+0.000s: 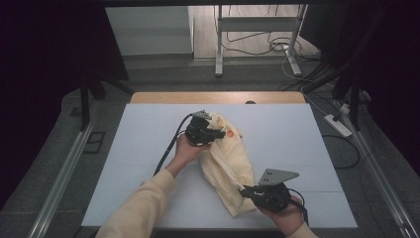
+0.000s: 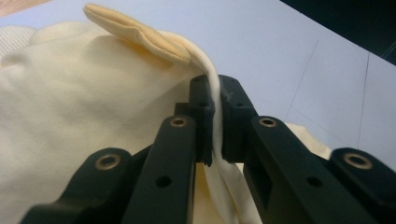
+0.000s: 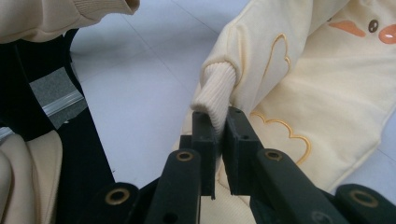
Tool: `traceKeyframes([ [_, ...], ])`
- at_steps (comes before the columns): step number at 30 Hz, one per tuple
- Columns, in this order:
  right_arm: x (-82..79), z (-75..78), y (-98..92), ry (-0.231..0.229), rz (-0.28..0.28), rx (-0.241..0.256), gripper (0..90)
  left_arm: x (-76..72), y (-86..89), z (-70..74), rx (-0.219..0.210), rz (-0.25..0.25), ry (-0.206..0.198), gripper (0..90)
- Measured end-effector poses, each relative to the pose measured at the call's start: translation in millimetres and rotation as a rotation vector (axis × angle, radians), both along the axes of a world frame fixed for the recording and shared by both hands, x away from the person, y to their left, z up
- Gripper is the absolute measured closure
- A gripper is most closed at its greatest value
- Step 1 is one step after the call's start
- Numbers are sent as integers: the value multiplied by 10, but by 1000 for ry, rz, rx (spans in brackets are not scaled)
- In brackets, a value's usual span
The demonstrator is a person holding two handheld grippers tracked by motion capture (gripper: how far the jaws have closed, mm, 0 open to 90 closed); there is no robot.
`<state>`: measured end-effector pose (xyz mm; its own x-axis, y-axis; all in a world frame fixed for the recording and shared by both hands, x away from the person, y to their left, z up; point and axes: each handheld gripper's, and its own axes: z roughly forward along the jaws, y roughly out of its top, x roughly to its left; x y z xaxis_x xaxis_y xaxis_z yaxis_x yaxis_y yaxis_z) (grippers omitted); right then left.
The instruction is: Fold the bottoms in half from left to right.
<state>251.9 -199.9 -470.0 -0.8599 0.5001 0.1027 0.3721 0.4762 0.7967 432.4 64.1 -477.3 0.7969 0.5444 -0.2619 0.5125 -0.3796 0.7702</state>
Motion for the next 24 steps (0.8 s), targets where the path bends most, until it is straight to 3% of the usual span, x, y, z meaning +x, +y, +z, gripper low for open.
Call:
traceKeyframes([
  [13,-52,-26,-62,7,-16,-7,834,58,-197,-104,21,-27,15,839],
  [24,-76,-76,-106,42,-40,-38,833,94,-363,-232,53,-46,25,826],
])
